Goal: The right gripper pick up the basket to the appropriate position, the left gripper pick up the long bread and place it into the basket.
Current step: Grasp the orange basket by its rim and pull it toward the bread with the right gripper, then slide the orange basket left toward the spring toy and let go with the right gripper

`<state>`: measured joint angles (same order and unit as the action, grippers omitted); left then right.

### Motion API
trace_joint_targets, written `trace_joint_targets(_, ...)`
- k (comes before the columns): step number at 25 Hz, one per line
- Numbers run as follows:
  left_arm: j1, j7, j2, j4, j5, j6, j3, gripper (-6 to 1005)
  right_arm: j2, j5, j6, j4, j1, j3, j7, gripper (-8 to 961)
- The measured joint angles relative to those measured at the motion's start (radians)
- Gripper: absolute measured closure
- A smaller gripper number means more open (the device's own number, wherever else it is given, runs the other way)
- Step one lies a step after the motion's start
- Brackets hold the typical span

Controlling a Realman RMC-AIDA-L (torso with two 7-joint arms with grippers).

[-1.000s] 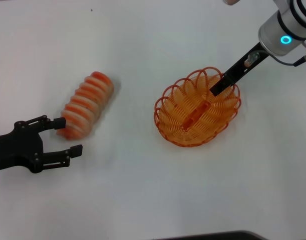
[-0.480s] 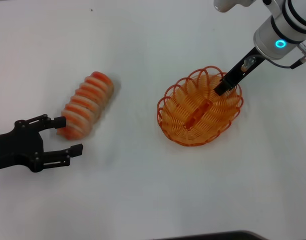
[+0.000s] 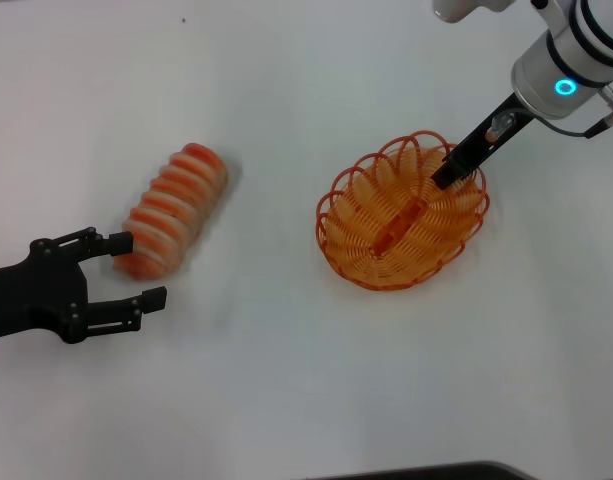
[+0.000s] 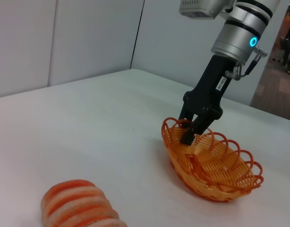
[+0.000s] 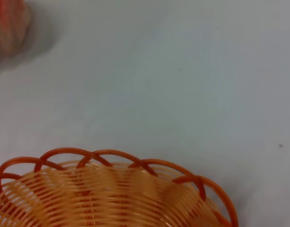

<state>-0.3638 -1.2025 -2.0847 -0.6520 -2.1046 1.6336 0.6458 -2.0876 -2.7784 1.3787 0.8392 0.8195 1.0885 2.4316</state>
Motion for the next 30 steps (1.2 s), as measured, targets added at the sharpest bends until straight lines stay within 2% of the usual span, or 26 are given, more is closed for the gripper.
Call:
trace_joint_targets(4,0.0,0.0,0.0,0.0,0.0,0.0,0.0,127,0.001,0.016,0.016,0.0,-0.004,-0.054,0.0,742)
trace_joint_targets(8,0.0,0.0,0.0,0.0,0.0,0.002,-0.001,126,0.006,0.057,0.058,-0.005,-0.015,-0.154,-0.006,759)
trace_joint_targets(11,0.0,0.0,0.0,-0.001,0.0,0.001,-0.002,126,0.016,0.109,0.091,-0.013,-0.033,-0.229,-0.006,772)
trace_joint_targets(14,-0.001,0.0,0.0,-0.001,0.001,0.0,-0.002,126,0.036,0.169,0.119,-0.038,-0.056,-0.291,0.0,785)
trace_joint_targets(25,-0.013,0.001,0.0,-0.002,0.003,0.003,-0.008,126,0.091,0.324,0.154,-0.16,-0.109,-0.43,0.028,860)
trace_joint_targets(28,-0.015,0.001,0.0,-0.01,0.003,0.003,-0.011,127,0.094,0.33,0.149,-0.177,-0.109,-0.455,0.073,859)
trace_joint_targets(30,-0.015,0.001,0.0,-0.018,0.004,0.003,-0.012,127,0.089,0.33,0.136,-0.172,-0.109,-0.456,0.118,859)
